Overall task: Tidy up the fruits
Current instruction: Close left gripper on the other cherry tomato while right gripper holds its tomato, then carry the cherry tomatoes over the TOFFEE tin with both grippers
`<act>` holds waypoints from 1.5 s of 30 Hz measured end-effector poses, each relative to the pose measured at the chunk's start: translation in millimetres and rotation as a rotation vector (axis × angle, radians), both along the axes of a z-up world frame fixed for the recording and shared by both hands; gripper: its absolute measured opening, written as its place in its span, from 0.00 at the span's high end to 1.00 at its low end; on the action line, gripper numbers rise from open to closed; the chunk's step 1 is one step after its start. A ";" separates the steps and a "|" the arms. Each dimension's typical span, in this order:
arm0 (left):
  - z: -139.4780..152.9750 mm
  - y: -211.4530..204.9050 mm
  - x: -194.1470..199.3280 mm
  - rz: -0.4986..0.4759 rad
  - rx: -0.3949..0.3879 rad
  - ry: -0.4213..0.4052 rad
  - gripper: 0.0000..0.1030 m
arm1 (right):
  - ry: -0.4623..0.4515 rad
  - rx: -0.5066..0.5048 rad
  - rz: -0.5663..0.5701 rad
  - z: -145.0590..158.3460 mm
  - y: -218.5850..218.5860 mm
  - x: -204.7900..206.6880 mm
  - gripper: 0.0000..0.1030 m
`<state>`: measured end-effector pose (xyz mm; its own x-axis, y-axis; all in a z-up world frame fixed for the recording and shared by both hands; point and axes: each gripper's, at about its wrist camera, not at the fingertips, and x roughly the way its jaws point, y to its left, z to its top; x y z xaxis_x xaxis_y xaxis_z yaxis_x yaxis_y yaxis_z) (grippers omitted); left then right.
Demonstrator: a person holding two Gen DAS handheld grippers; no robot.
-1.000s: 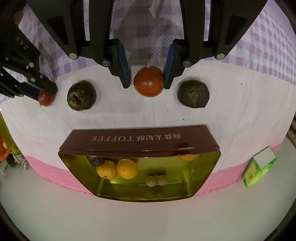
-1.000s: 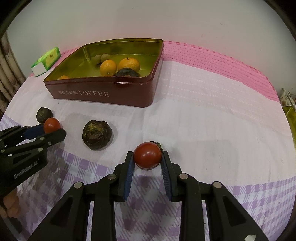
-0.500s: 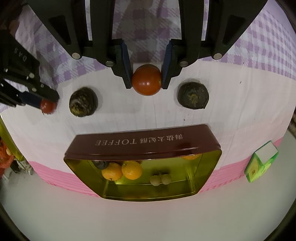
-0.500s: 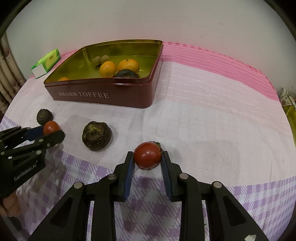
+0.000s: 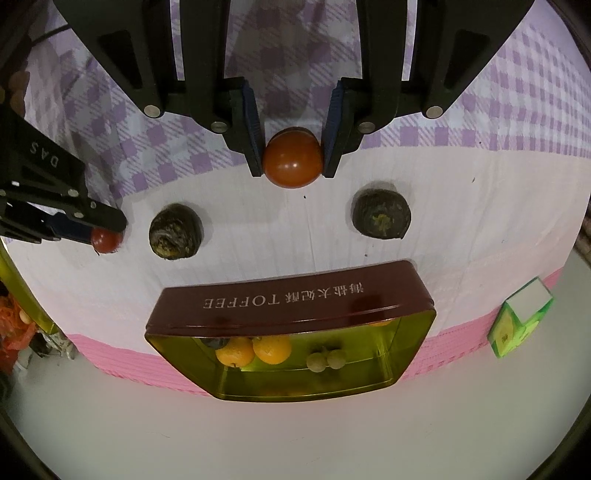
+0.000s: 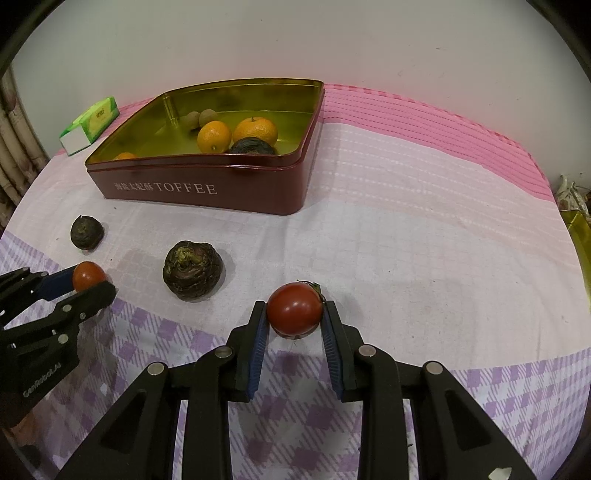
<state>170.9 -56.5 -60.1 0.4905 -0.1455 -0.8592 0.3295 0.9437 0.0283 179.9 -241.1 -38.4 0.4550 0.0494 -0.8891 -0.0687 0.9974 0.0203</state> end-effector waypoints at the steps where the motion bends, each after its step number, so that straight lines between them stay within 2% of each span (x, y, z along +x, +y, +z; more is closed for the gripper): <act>1: 0.0 0.9 -0.6 -0.005 -0.004 0.001 0.69 | 0.000 -0.001 -0.001 -0.1 -0.1 0.3 0.74; 16: 5.9 14.7 -16.4 -0.031 -0.059 0.016 0.69 | -0.005 -0.014 -0.014 -1.0 1.7 -0.4 0.74; 32: 4.2 21.4 -15.1 0.026 -0.032 0.009 0.69 | 0.001 -0.026 -0.008 0.1 2.3 -2.6 0.74; 45: 10.2 21.7 -9.8 0.044 -0.057 0.002 0.69 | 0.021 -0.024 -0.008 4.6 0.9 -6.0 0.75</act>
